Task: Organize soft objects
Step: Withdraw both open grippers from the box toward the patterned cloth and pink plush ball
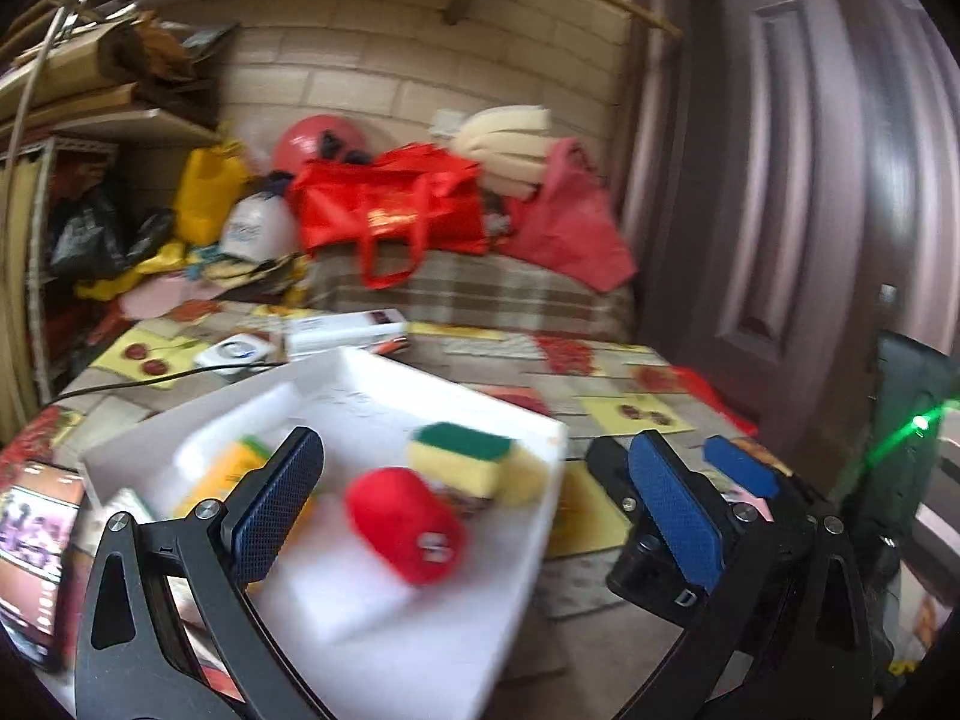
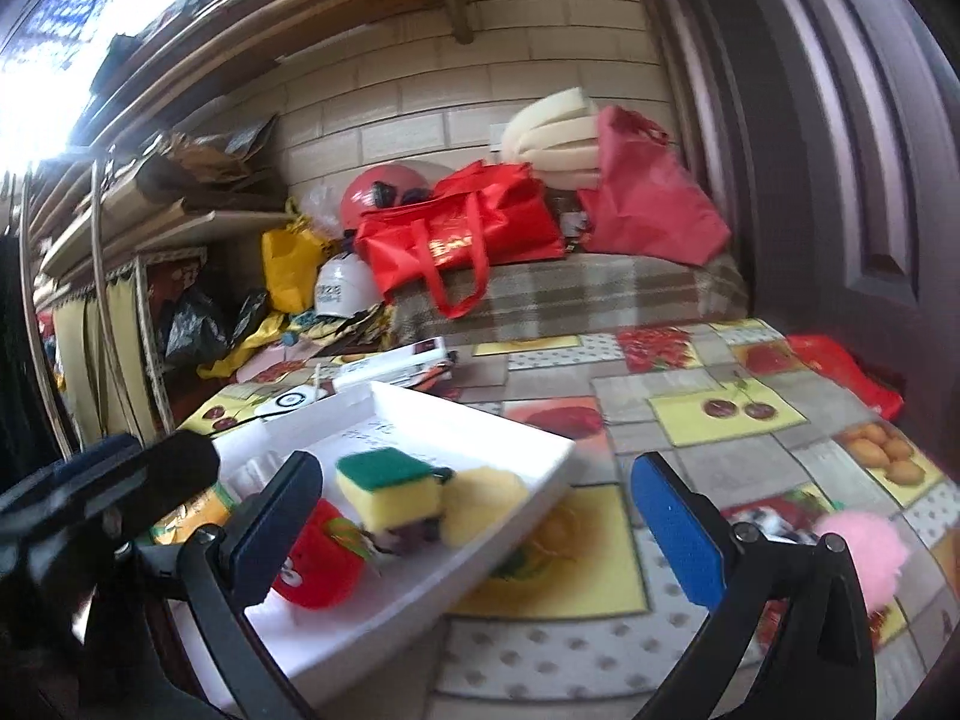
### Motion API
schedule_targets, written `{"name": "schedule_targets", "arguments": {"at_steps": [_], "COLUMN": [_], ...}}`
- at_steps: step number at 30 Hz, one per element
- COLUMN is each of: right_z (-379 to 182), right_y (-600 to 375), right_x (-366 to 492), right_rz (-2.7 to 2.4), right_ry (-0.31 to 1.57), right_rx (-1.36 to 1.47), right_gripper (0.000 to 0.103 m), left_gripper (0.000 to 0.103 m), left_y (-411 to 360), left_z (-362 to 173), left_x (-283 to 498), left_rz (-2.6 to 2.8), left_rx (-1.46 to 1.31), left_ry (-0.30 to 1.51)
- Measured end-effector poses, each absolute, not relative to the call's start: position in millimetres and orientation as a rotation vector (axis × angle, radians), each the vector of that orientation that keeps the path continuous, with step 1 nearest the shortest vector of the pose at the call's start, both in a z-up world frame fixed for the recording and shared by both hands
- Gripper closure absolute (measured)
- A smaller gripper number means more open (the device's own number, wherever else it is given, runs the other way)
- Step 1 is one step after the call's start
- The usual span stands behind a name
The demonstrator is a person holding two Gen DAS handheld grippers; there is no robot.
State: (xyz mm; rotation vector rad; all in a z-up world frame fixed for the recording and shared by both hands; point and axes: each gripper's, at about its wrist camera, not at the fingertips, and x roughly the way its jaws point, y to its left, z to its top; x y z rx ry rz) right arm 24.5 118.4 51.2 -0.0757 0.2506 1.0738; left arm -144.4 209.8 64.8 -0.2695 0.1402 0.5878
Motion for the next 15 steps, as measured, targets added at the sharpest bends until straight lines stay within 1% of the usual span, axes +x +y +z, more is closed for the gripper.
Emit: {"name": "schedule_targets", "arguments": {"at_steps": [4,8,10,13,15], "right_z": [51.5,51.9,51.2,50.1,49.6], "right_y": [93.9,71.9,59.9,37.1,17.6], "right_x": [32.6,40.9,53.5,73.5,82.7], "right_rz": [1.038,0.992,0.962,0.902,0.863], "right_ry": [0.255,0.254,0.288,0.336,0.35], "right_rx": [-0.06,-0.055,-0.016,0.047,0.077], "right_gripper": [0.0,0.0,0.0,0.0,0.0], "left_gripper": [0.0,0.0,0.0,0.0,0.0], "left_y": [182.7,175.9,179.1,185.4,183.9], "left_z": [66.3,66.9,63.4,50.4,43.3], "left_x": [-139.5,-137.6,-130.2,-109.5,-98.2], "left_rz": [0.554,0.522,0.475,0.37,0.343], "left_rx": [-0.152,-0.136,-0.168,-0.25,-0.277], "left_ry": [0.105,0.109,0.171,0.328,0.397]}}
